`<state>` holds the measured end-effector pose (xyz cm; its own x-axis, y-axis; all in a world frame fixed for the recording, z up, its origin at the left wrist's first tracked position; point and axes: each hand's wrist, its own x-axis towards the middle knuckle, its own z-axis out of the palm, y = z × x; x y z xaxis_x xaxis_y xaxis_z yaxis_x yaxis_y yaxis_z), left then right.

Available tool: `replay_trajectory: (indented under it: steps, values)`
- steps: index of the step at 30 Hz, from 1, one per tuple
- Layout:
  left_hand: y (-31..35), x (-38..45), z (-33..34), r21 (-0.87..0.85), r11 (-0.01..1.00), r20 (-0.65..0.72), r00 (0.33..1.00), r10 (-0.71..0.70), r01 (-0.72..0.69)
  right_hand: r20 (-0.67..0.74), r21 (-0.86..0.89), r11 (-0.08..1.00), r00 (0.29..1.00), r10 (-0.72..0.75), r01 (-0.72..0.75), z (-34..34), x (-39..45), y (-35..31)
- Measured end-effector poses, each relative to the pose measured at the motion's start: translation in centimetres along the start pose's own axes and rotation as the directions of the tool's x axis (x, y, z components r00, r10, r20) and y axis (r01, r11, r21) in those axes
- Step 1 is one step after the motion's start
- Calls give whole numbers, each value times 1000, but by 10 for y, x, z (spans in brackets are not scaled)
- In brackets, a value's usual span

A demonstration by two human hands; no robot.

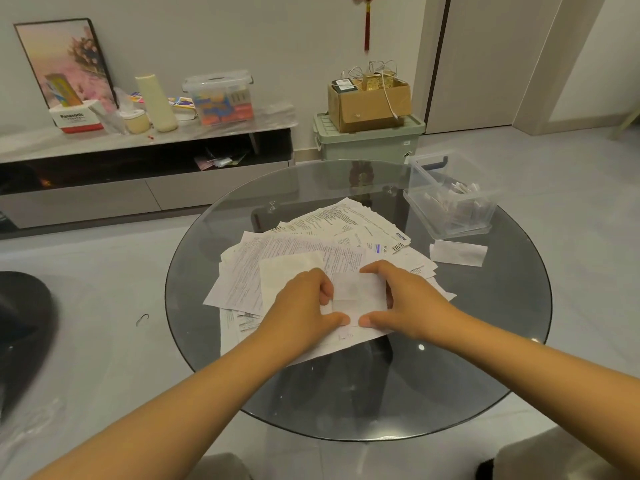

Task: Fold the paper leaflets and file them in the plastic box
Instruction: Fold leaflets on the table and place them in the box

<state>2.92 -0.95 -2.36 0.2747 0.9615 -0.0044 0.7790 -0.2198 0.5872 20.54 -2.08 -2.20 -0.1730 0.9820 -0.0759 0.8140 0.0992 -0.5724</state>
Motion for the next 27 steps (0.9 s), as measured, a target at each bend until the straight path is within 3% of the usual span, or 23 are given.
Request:
replay_trajectory:
  steps: [4, 7, 10, 14, 19, 27]
  values:
    - [1, 0, -2, -10, 1000, -14, 1000, -7, 7, 8, -74, 997, 1000, 11, -11, -5, 0, 6]
    - [2, 0, -4, 78, 991, -22, 993, 114, -112, 4, -82, 997, 1000, 13, -13, -10, -1, 8]
    - [-1, -1, -5, 191, 949, 80, 967, 240, -251, -43, -161, 984, 995, -86, 78, -12, -6, 8]
    - [-6, 1, -8, 286, 902, 182, 942, 281, -325, 16, -262, 941, 976, -218, 215, -9, -9, 7]
    - [-4, 3, -10, 310, 886, 195, 935, 295, -344, 17, -257, 944, 977, -211, 208, -11, -8, 8]
    - [7, 13, -5, 244, 938, 29, 969, 245, -244, -149, -99, 991, 983, -106, 91, -3, 6, 10]
